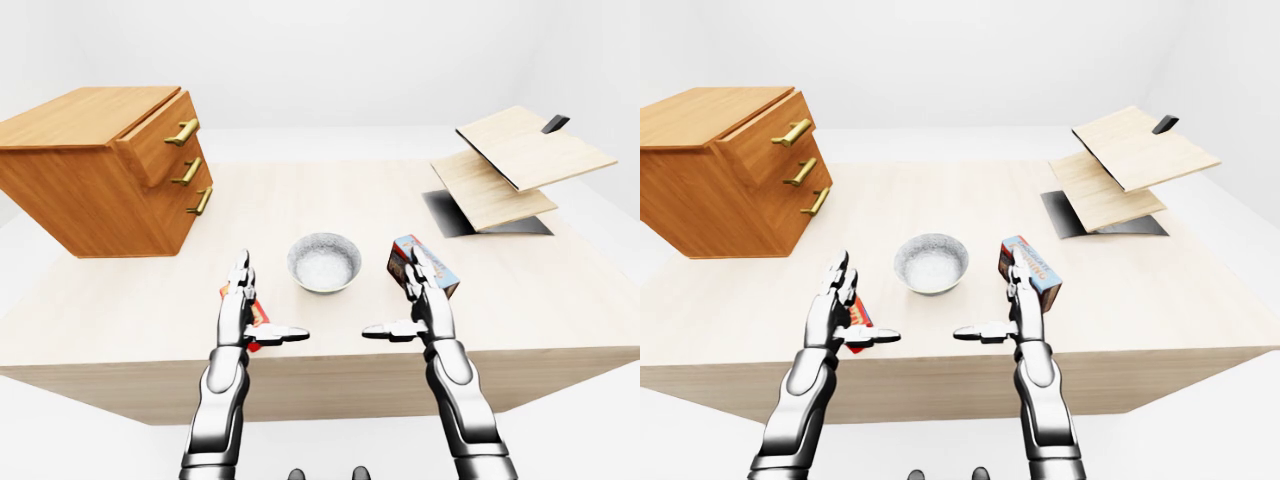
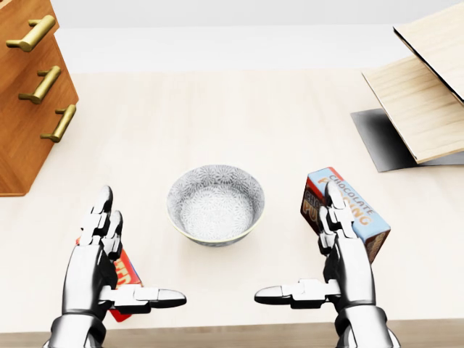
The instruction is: Close the top drawer of the cabinet and put the bowl on top of it.
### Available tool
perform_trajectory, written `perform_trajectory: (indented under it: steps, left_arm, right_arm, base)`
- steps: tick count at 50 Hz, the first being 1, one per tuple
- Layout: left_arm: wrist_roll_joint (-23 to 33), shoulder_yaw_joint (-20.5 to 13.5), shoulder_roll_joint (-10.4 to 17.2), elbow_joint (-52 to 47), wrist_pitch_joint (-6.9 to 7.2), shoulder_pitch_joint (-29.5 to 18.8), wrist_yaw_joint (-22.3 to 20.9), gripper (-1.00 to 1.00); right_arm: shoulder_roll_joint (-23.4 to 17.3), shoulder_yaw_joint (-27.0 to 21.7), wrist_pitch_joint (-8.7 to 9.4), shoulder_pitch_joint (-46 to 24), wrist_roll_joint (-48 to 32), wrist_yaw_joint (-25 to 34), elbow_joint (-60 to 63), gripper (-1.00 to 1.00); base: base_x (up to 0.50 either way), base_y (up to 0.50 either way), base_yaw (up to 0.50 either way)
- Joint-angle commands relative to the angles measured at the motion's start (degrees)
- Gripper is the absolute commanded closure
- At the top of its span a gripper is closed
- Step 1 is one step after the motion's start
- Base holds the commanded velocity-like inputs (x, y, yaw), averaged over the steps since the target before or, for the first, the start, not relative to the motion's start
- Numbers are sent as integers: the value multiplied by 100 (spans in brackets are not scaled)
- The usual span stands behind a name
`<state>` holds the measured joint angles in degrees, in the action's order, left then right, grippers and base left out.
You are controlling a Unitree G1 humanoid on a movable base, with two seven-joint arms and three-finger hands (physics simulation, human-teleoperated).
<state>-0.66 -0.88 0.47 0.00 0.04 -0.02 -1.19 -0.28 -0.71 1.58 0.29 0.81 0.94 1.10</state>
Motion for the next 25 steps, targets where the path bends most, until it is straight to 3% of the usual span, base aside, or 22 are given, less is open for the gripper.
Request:
perform_trajectory:
  steps: [1, 5, 9, 16, 17, 19, 20, 25]
  left_arm:
    - [-130, -159, 81, -115, 71, 39, -212, -100]
    - [-155, -150, 79, -352, 135, 155, -268, -100]
    - [-128, -116, 72, -537, 41, 290, -368, -100]
    - [-77, -65, 45, -1052, 261, 544, -420, -100]
    - [14, -15, 40, -1166, 226, 649, -407, -100]
    - [194, 95, 68, -1154, -132, 811, -512, -100]
    - [201, 108, 34, -1258, 13, 850, -491, -100]
    - [176, 170, 18, -1875, 142, 1181, -572, -100]
  right_arm:
    - [-50, -118, 342, 104, 165, 153, 331, -100]
    - [-42, -65, 342, 301, 149, 197, 659, -100]
    - [-22, -13, 342, 477, 150, 269, 977, -100]
    - [-4, 110, 342, 722, 59, 333, 1306, -100]
    - [5, 188, 342, 854, -19, 329, 1425, -100]
    - [19, 274, 342, 983, -68, 321, 1570, -100]
    - [20, 321, 342, 1064, -90, 320, 1669, -100]
    - [-18, 438, 342, 1449, -32, 362, 2320, -100]
  base:
    - [0, 0, 0]
    - [0, 0, 0]
    - [0, 0, 0]
    - [0, 0, 0]
    - [0, 0, 0]
    - [0, 0, 0]
    - [0, 0, 0]
    - [0, 0, 0]
